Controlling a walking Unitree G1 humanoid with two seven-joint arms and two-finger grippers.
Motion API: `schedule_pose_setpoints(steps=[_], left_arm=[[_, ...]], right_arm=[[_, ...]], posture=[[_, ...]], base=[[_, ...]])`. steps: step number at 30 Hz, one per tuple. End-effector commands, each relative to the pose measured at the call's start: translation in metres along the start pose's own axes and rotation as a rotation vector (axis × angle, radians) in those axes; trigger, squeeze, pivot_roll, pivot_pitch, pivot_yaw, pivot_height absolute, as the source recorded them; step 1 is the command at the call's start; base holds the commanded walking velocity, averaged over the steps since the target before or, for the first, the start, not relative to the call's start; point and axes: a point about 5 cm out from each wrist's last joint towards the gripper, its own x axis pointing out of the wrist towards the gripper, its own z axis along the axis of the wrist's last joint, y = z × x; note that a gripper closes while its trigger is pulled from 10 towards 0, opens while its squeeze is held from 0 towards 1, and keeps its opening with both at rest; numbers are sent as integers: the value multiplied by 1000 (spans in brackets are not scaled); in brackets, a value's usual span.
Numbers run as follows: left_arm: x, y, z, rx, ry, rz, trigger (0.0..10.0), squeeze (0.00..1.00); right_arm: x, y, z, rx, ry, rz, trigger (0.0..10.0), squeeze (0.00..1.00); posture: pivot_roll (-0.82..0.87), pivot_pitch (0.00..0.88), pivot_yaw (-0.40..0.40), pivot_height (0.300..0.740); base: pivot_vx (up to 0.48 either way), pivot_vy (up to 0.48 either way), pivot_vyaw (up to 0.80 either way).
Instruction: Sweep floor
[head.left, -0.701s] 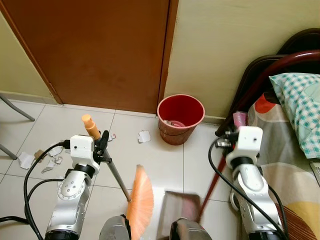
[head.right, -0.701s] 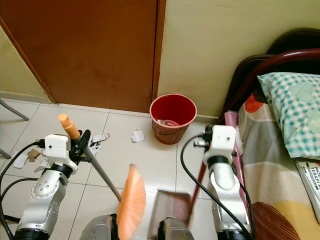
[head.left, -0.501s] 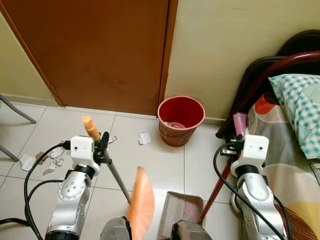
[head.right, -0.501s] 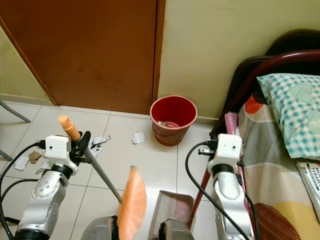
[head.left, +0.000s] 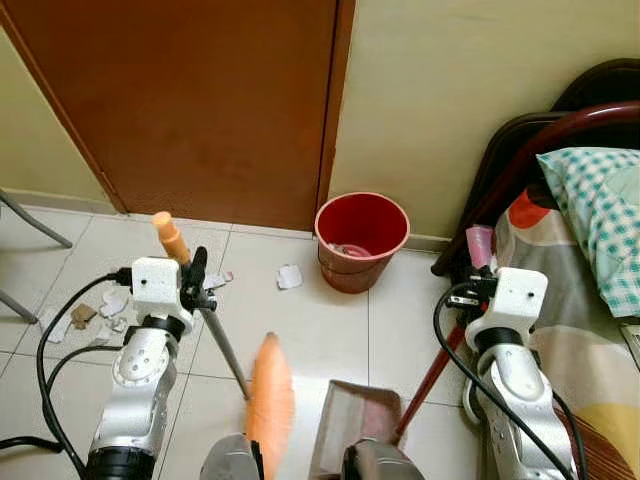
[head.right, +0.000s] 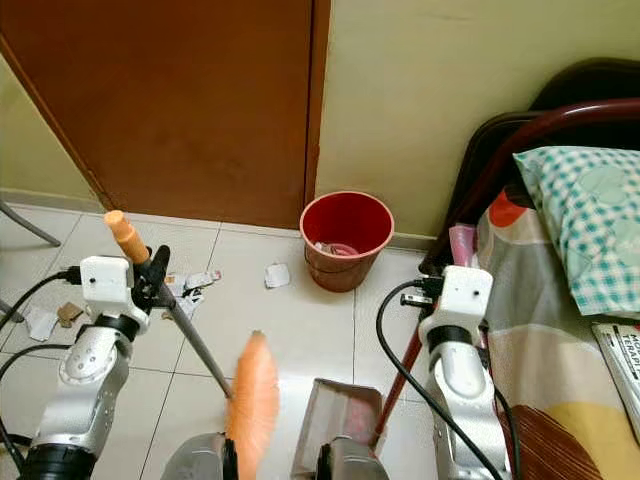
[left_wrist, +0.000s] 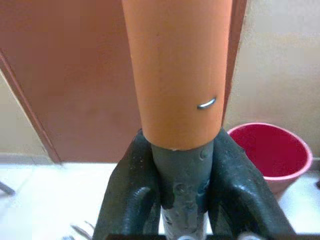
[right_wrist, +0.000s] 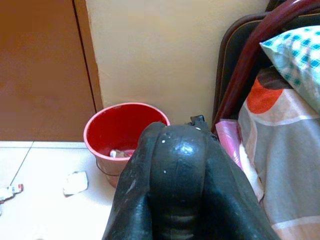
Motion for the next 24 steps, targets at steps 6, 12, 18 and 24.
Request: schedule_pose_setpoints(steps=[6, 12, 18, 24], left_arm=[[5, 10, 14, 114, -44, 10, 10000, 0], [-1, 4, 20, 101, -72, -23, 10000, 0], [-3, 3, 22, 105, -81, -28, 10000, 0], [0, 4, 24, 104, -84, -25, 10000, 0]], right_arm=[[11, 3, 17, 24, -62, 33, 10000, 0], [8, 1, 15, 30, -70, 37, 10000, 0], [7, 2, 12, 31, -61, 41, 10000, 0], [10, 0, 12, 22, -65, 45, 10000, 0]], posture=[[0, 104, -26, 740], [0, 104, -26, 740], [0, 106, -23, 740], [-1, 104, -25, 740]], base=[[0, 0, 0], [81, 0, 0], [292, 0, 0], [307, 0, 0]])
